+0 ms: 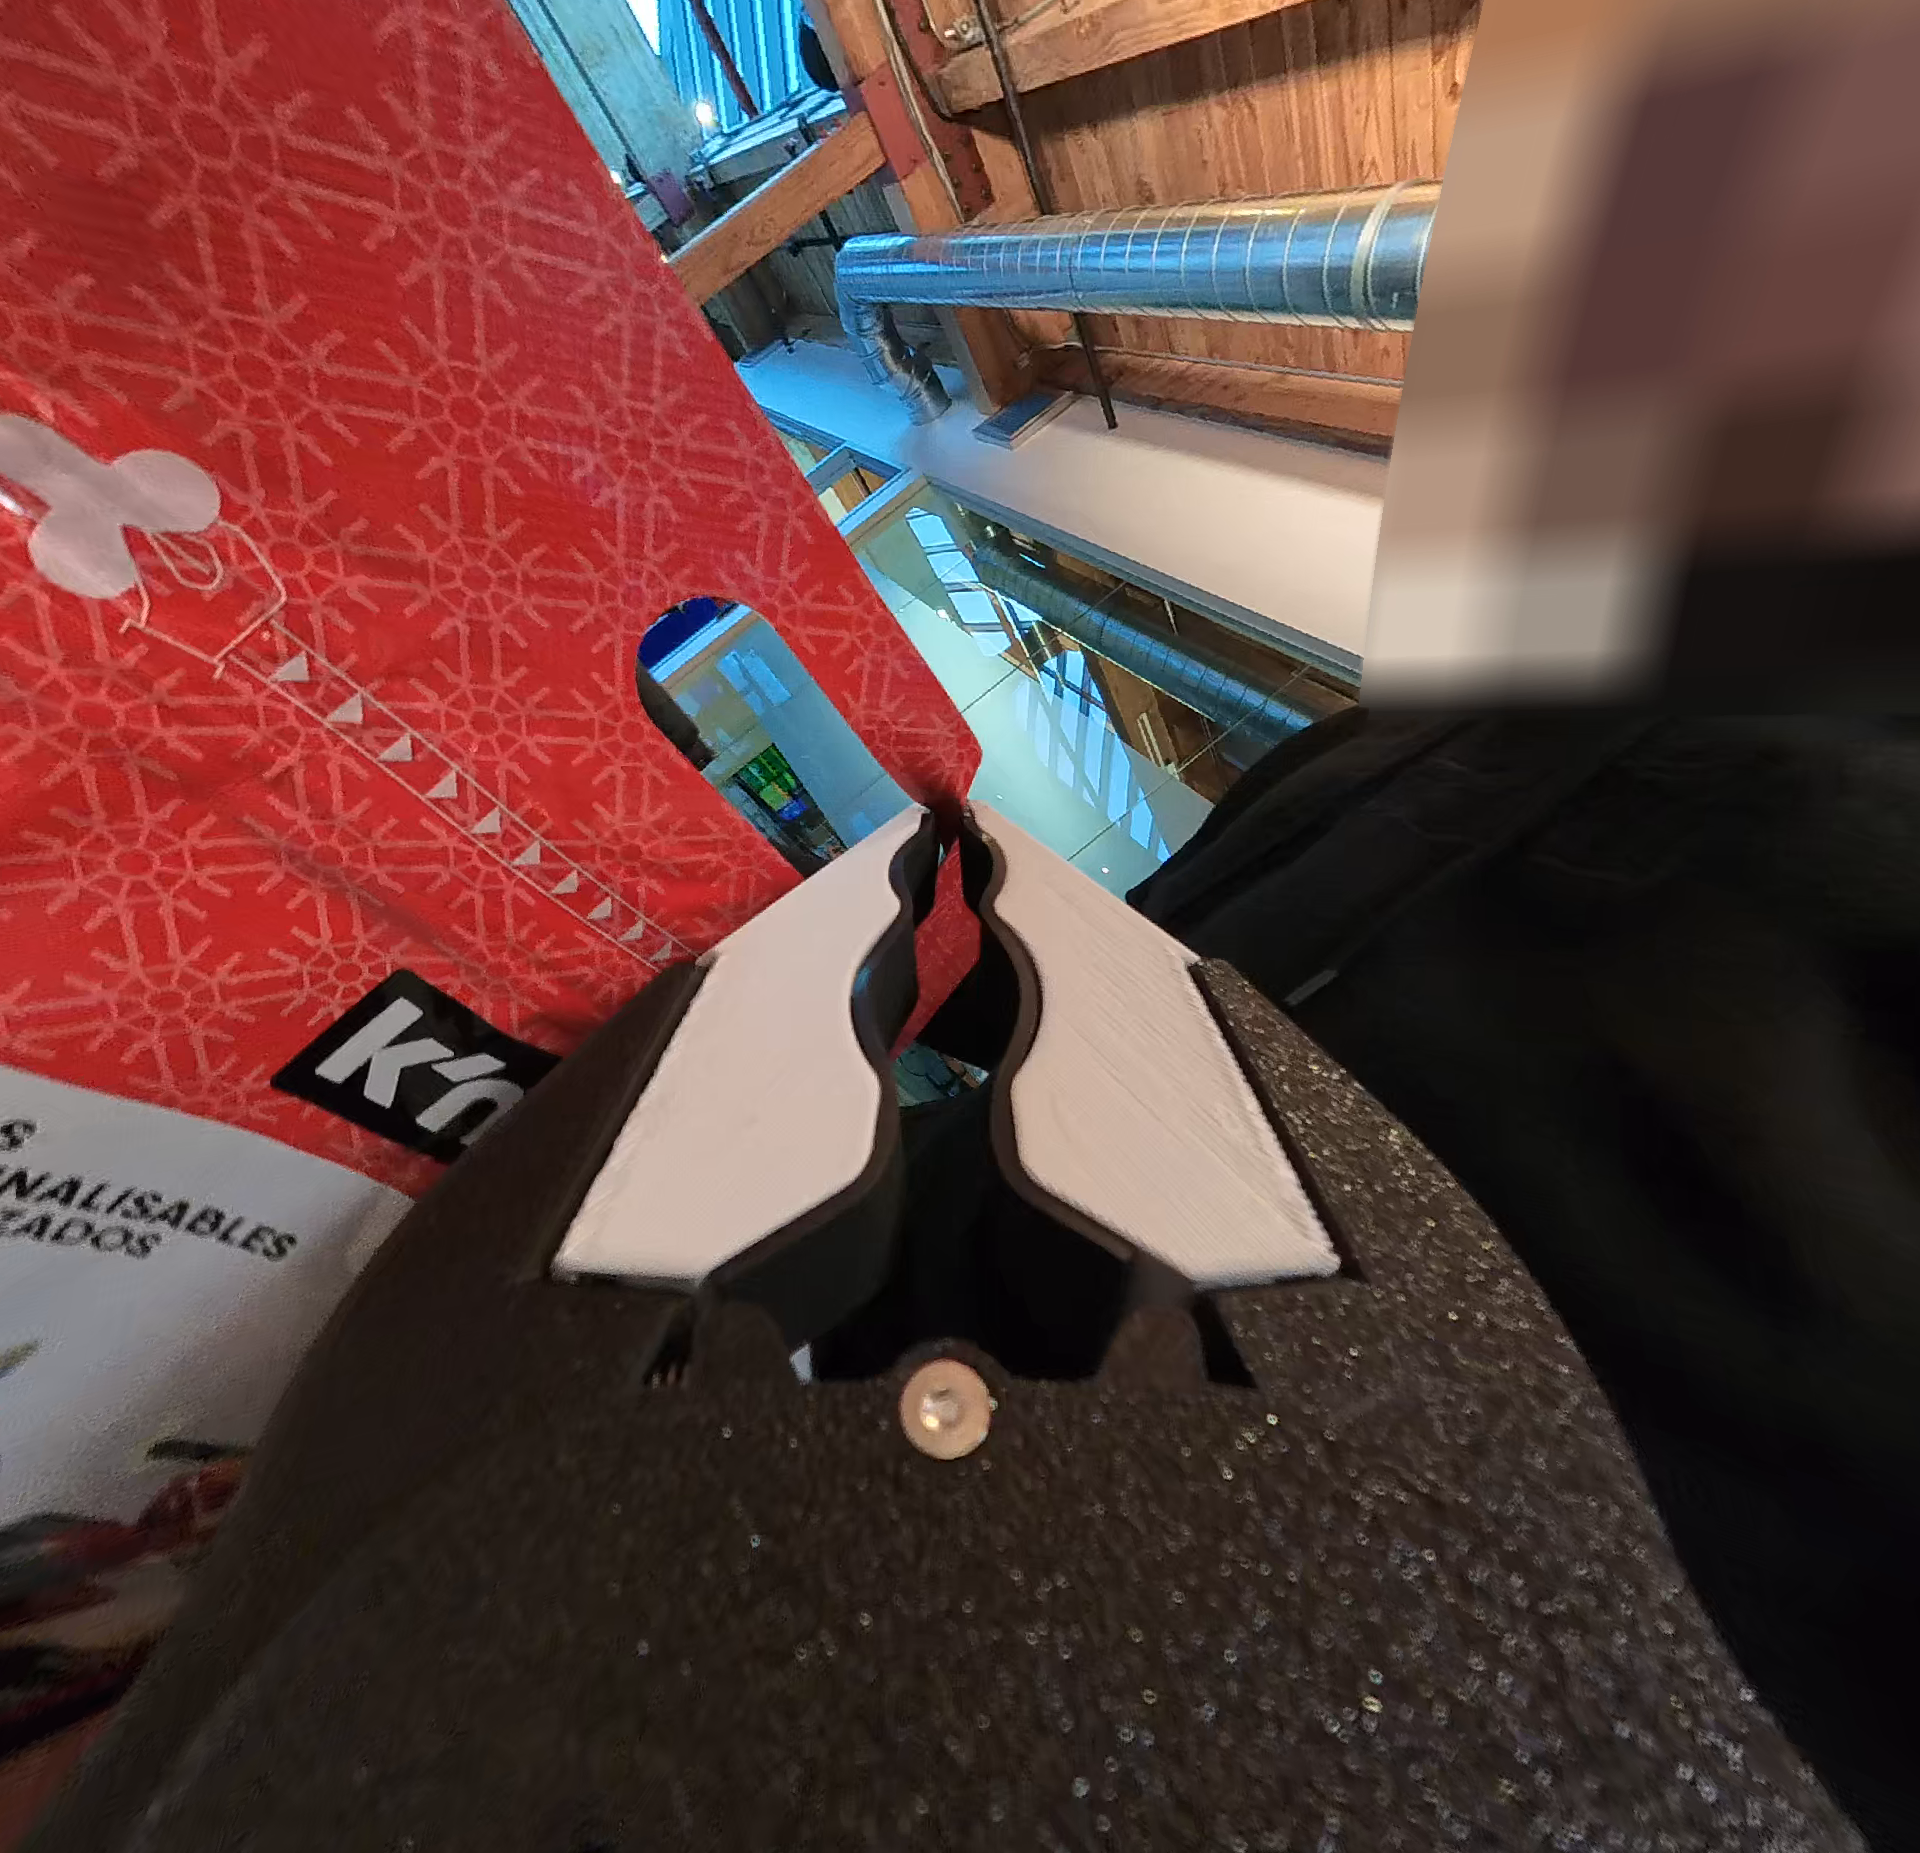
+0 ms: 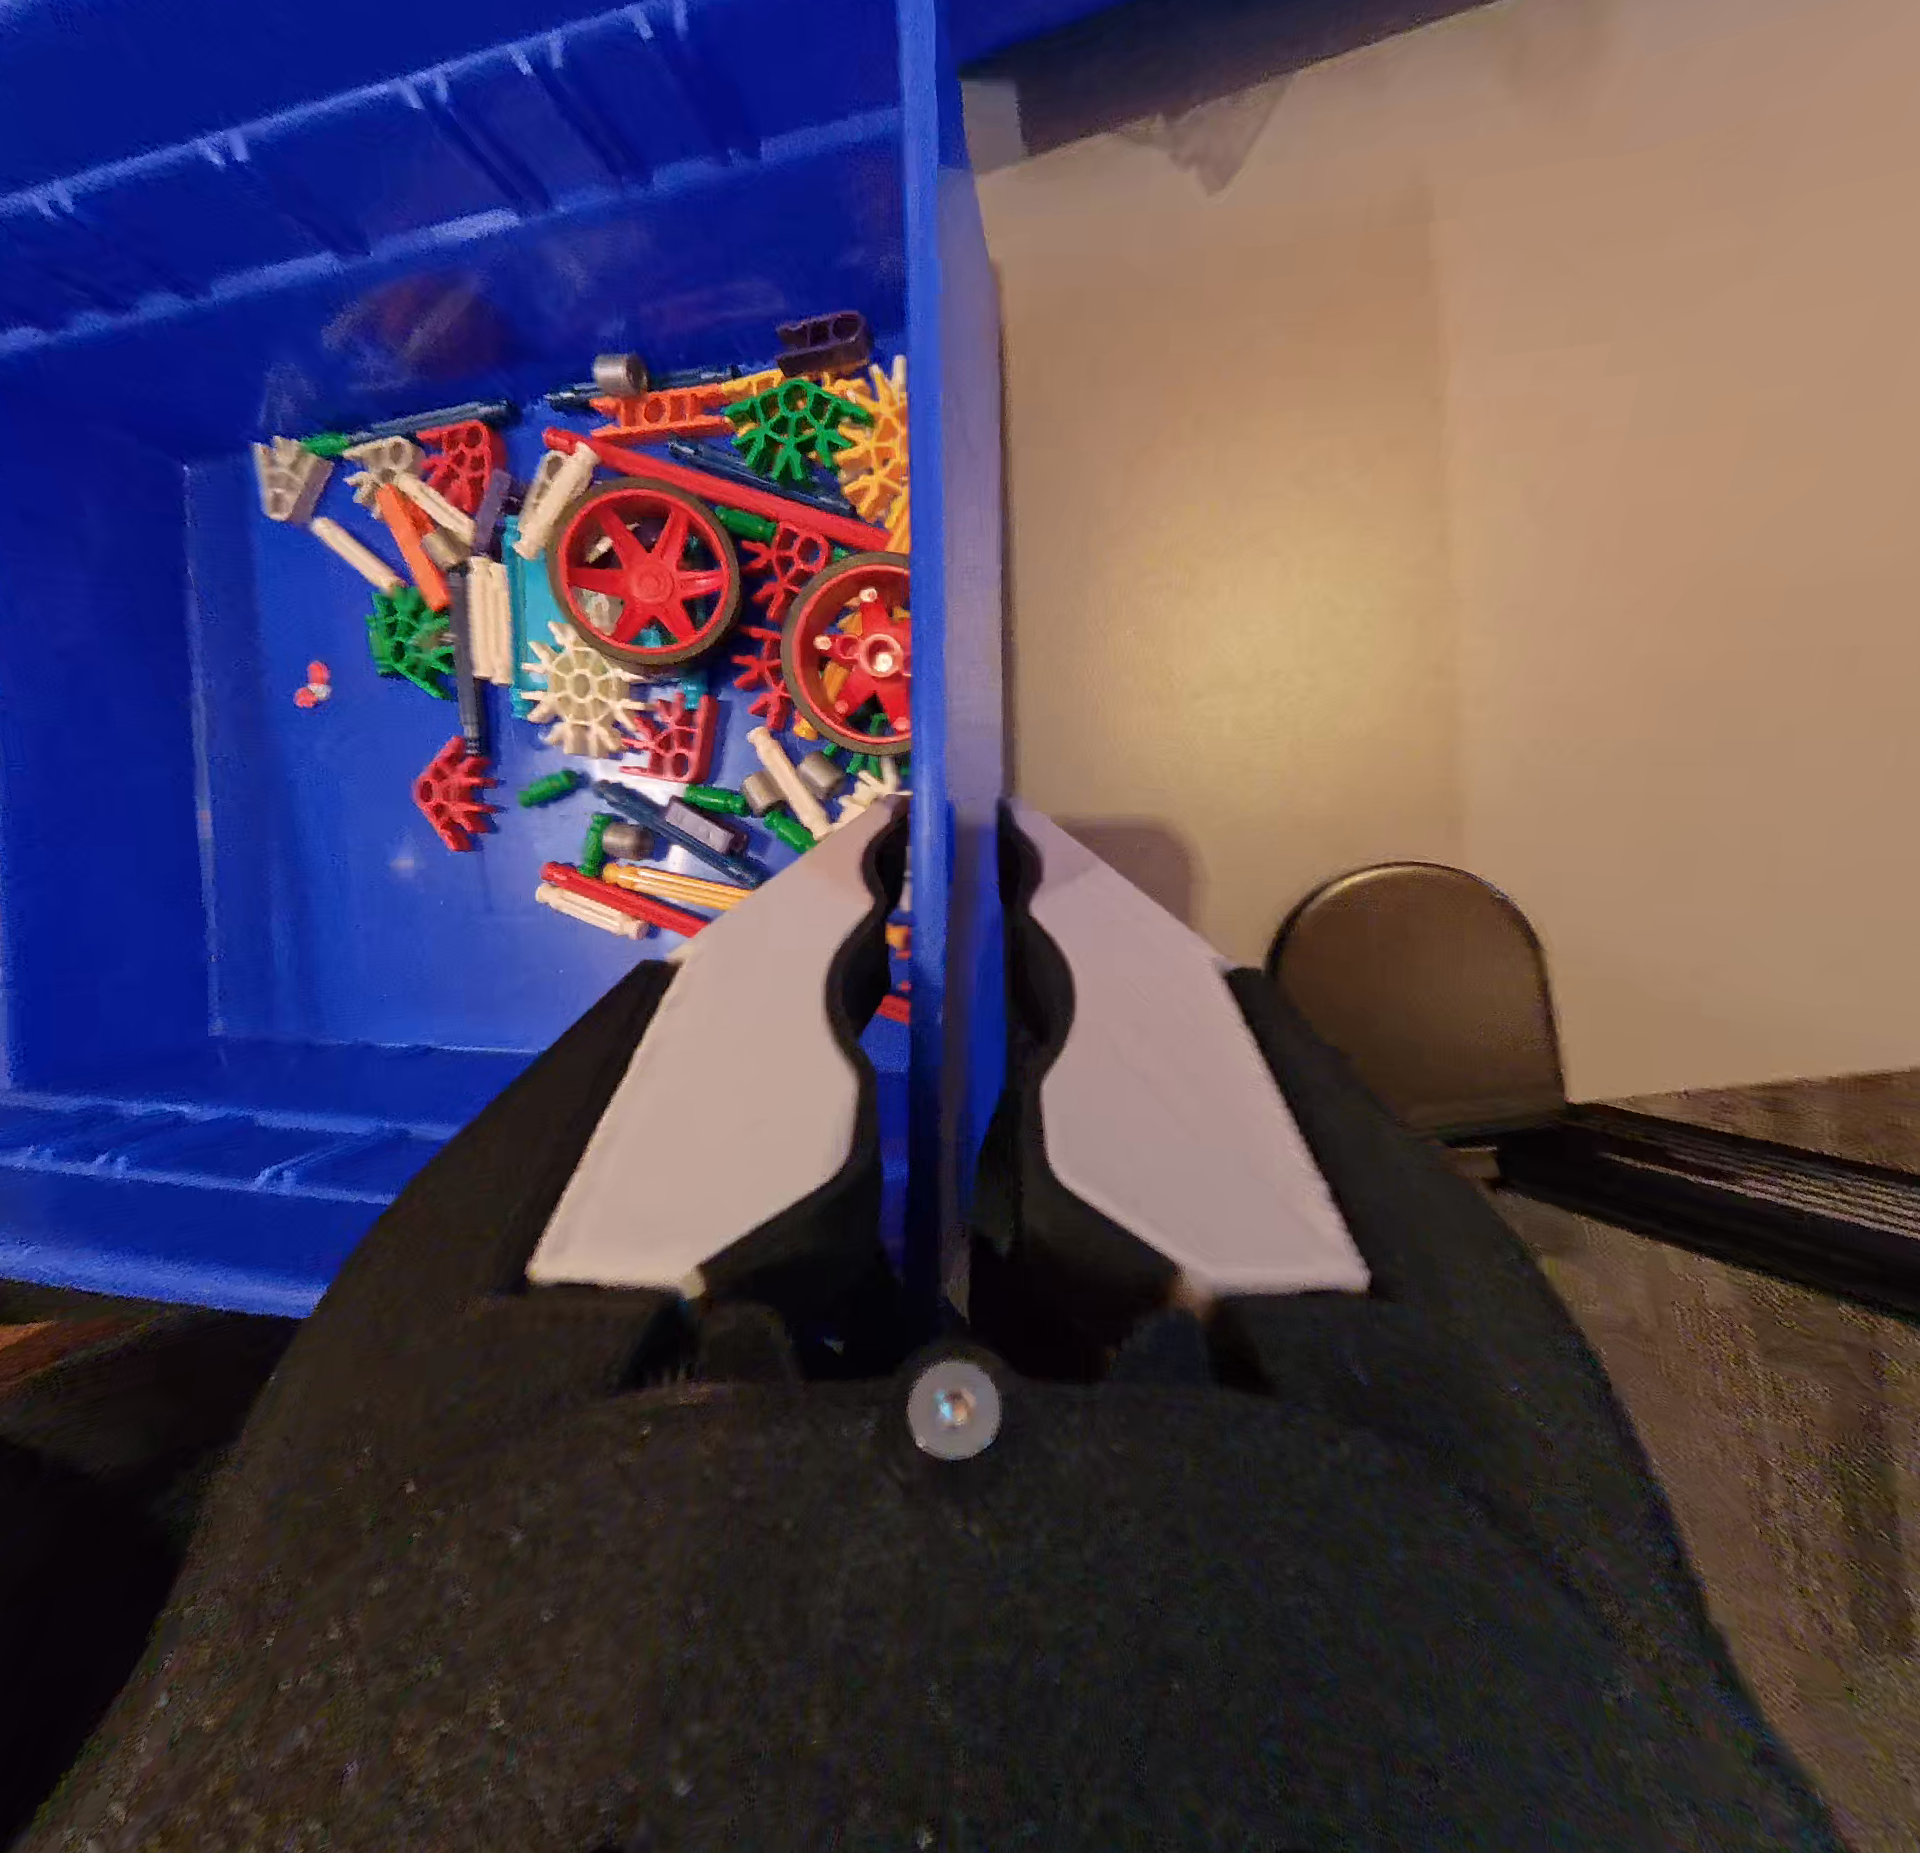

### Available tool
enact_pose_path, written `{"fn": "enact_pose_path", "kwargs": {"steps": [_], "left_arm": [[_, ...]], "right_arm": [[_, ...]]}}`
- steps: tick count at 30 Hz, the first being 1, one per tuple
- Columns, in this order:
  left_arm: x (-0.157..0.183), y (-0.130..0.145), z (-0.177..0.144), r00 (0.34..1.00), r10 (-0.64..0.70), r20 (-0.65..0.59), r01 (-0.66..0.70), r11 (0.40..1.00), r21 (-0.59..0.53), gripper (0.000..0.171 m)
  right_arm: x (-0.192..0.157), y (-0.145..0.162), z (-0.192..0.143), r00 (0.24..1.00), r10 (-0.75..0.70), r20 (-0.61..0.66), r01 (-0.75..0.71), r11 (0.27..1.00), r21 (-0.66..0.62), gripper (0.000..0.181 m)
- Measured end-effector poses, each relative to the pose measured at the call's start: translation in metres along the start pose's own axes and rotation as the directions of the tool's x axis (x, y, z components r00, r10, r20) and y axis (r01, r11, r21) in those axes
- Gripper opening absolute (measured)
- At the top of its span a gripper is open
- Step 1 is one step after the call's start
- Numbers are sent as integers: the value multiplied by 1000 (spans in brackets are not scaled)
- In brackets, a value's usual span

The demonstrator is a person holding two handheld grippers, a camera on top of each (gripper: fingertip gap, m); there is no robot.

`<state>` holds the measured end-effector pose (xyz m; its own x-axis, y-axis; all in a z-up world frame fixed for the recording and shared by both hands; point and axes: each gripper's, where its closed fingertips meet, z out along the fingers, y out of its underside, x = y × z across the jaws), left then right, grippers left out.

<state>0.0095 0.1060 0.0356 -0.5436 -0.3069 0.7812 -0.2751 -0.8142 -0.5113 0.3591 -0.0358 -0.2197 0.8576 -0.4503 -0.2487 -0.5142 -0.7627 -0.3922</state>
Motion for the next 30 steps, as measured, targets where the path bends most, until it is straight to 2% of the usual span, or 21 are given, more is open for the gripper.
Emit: {"fn": "enact_pose_path", "kwargs": {"steps": [2, 5, 7, 9, 11, 13, 15, 16, 18, 21, 23, 26, 30], "left_arm": [[-2, 1, -2, 1000, 2, 14, -2, 1000, -6, 1], [-1, 4, -4, 1000, 10, 29, -9, 1000, -27, 1], [0, 6, -7, 998, 25, 50, -22, 999, -47, 1], [1, 4, -13, 997, 37, 68, -33, 998, -55, 1], [3, 2, -18, 995, 47, 85, -42, 997, -61, 1], [4, 4, -22, 992, 61, 110, -51, 995, -87, 1], [3, 7, -27, 987, 64, 144, -47, 991, -123, 1], [4, 7, -30, 985, 77, 157, -56, 990, -132, 1], [5, 4, -36, 978, 93, 187, -67, 988, -141, 1], [11, -1, -46, 972, 118, 202, -92, 987, -134, 1], [12, -3, -54, 965, 127, 229, -99, 986, -134, 1], [17, -9, -69, 953, 158, 260, -131, 984, -119, 1], [31, -22, -91, 946, 179, 270, -168, 984, -66, 1]], "right_arm": [[8, 1, -5, 998, -18, -60, 17, 1000, -15, 33], [17, -4, -19, 986, -61, -155, 63, 998, 10, 44], [20, -12, -40, 958, -125, -257, 137, 990, 29, 49], [6, -30, -68, 919, -203, -339, 243, 967, 80, 48], [-35, -46, -85, 917, -264, -299, 311, 942, 123, 48], [-107, -62, -87, 903, -398, -163, 423, 889, 173, 48], [-189, -67, -79, 846, -534, -17, 524, 823, 221, 48], [-227, -64, -72, 803, -593, 57, 567, 791, 232, 48], [-282, -52, -45, 749, -641, 166, 613, 766, 191, 48], [-327, -37, 12, 742, -620, 257, 612, 782, 118, 49], [-335, -21, 51, 745, -618, 254, 642, 767, -17, 49], [-340, -12, 96, 772, -594, 226, 627, 769, -123, 44], [-327, -17, 133, 740, -663, 111, 669, 709, -222, 41]]}}
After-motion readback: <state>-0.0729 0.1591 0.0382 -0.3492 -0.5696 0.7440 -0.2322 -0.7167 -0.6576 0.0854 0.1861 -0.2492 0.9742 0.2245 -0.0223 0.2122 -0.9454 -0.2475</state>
